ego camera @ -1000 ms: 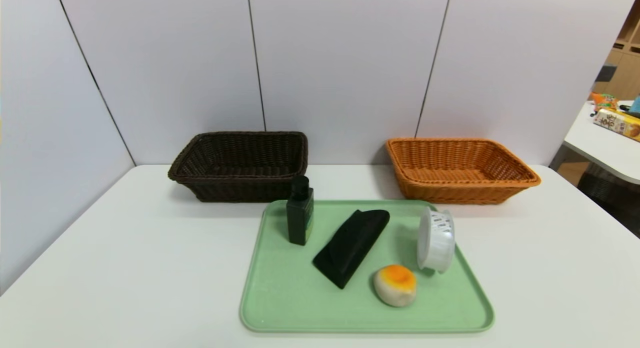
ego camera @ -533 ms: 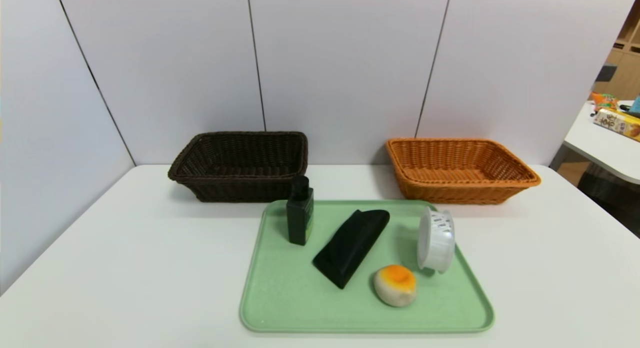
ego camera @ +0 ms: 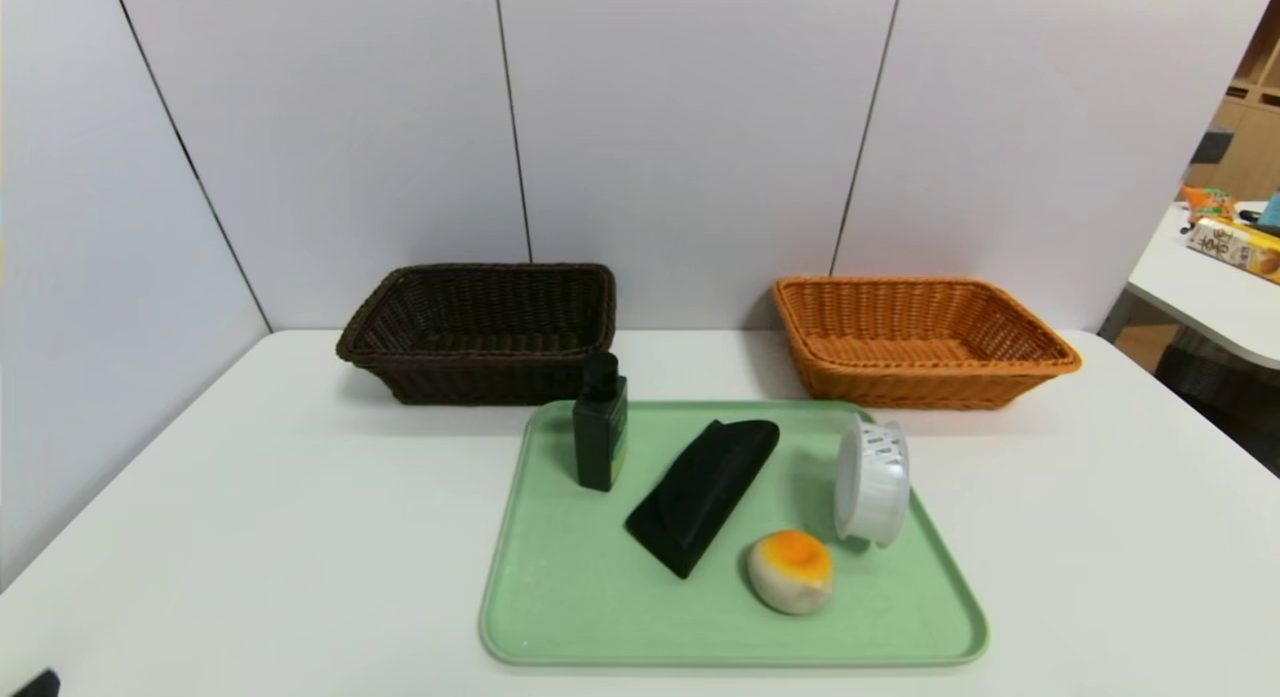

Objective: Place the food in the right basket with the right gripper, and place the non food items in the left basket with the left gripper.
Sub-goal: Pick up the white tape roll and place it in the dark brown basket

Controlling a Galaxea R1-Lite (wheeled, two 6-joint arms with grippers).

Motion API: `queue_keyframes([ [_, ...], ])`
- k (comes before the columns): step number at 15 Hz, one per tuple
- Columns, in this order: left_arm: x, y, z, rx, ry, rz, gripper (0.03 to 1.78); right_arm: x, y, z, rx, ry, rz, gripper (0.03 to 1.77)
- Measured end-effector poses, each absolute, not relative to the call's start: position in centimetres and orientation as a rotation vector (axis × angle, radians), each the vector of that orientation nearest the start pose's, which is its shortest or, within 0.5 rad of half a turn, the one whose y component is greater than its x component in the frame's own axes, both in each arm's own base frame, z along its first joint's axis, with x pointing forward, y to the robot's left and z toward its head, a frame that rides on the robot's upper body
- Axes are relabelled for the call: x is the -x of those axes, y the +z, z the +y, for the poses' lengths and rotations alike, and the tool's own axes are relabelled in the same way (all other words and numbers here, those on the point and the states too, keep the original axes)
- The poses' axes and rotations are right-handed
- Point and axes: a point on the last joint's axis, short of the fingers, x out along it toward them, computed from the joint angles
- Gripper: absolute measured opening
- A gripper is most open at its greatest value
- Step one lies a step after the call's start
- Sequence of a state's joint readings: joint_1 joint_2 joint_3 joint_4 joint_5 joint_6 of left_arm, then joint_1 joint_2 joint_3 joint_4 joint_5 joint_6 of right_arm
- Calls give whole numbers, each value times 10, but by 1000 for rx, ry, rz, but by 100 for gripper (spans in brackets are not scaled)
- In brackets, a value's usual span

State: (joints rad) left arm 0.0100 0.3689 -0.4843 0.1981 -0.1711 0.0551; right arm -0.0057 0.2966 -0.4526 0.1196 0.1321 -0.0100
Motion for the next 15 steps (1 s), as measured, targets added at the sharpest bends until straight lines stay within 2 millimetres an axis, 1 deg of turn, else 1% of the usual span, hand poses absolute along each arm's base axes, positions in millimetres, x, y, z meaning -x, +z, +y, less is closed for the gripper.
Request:
queue_keyframes([
  [2,-13,231,-4,-46,-173,91,169,9,222,3,7,130,-19,169],
  [3,-27,245,-4,-44,-183,104,169,1,235,3,5,132,-11,169],
  [5,-60,265,-6,-31,-221,151,169,-18,255,3,1,138,17,169],
  [7,-91,276,-13,-18,-267,208,169,-35,265,3,0,144,49,169],
  [8,-105,278,-19,-21,-286,235,169,-45,269,4,-3,153,72,169],
  [10,-131,276,-36,-28,-316,301,169,-62,271,7,-17,203,118,169],
  [13,-157,267,-72,2,-369,396,169,-89,267,18,-34,292,203,169],
  [15,-169,258,-92,10,-409,457,169,-104,261,28,-41,347,263,169],
])
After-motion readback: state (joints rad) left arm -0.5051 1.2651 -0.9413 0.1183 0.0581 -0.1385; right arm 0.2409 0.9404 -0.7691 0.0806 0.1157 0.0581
